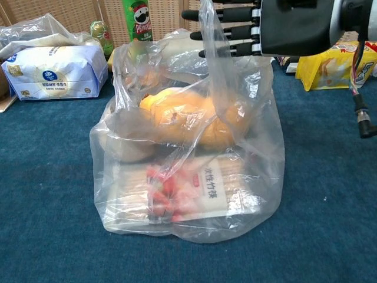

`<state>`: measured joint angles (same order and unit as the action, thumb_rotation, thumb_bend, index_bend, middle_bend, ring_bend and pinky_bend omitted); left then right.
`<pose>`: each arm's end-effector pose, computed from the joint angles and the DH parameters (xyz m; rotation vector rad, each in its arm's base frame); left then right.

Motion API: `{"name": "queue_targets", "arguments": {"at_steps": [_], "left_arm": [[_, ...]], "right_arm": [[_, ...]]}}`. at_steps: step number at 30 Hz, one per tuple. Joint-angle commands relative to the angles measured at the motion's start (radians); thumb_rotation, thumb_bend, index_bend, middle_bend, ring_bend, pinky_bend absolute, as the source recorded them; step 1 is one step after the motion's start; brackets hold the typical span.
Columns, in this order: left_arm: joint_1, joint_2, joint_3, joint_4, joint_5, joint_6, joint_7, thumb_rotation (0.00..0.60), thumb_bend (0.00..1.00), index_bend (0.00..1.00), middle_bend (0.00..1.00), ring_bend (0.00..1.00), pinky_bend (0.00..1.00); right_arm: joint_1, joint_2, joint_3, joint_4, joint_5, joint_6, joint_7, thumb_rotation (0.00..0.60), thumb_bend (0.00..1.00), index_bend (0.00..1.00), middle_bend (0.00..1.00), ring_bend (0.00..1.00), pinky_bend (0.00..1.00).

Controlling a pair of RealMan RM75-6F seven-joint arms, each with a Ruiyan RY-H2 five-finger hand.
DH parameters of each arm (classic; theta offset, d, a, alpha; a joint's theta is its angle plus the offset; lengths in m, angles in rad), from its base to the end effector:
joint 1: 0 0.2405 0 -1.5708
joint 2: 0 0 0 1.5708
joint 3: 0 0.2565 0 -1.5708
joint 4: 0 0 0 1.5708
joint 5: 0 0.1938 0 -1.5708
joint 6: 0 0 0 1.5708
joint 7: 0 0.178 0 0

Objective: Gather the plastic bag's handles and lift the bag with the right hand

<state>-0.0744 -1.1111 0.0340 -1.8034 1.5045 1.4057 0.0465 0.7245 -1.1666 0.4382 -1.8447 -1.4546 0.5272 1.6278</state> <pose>-0.2807 0.1890 0.1344 -1.4428 -1.1372 -0.8996 -0.0493 -0.3425 0.0621 -0.9233 2.4104 -1.2736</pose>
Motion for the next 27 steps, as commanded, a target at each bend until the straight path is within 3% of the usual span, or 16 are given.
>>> {"name": "queue_targets", "arguments": {"at_steps": [1, 10, 17, 27], "left_arm": [[0.0, 0.0, 0.001, -0.001, 0.0, 0.001, 0.001, 0.6, 0.08, 0.35, 0.35, 0.24, 0.29], [-0.003, 0.002, 0.002, -0.014, 0.0, -0.005, 0.013, 0.6, 0.08, 0.35, 0.35, 0.24, 0.29], [-0.007, 0.004, 0.0, -0.025, -0.005, -0.01, 0.029, 0.6, 0.08, 0.35, 0.35, 0.24, 0.29], [-0.016, 0.0, -0.002, -0.039, -0.016, -0.026, 0.051, 0.6, 0.08, 0.35, 0.35, 0.24, 0.29]], "right_arm": [[-0.007, -0.017, -0.006, 0.018, -0.07, 0.087, 0.135, 0.313, 0.09, 0.27, 0.29, 0.19, 0.08], [-0.012, -0.001, -0.034, 0.022, -0.098, 0.216, 0.381, 0.312, 0.09, 0.3, 0.35, 0.27, 0.19], [0.007, 0.04, -0.069, 0.023, -0.118, 0.256, 0.502, 0.312, 0.1, 0.36, 0.43, 0.45, 0.33], [0.015, 0.081, -0.078, -0.019, 0.071, 0.208, 0.407, 0.314, 0.14, 0.56, 0.74, 0.81, 0.67]]}}
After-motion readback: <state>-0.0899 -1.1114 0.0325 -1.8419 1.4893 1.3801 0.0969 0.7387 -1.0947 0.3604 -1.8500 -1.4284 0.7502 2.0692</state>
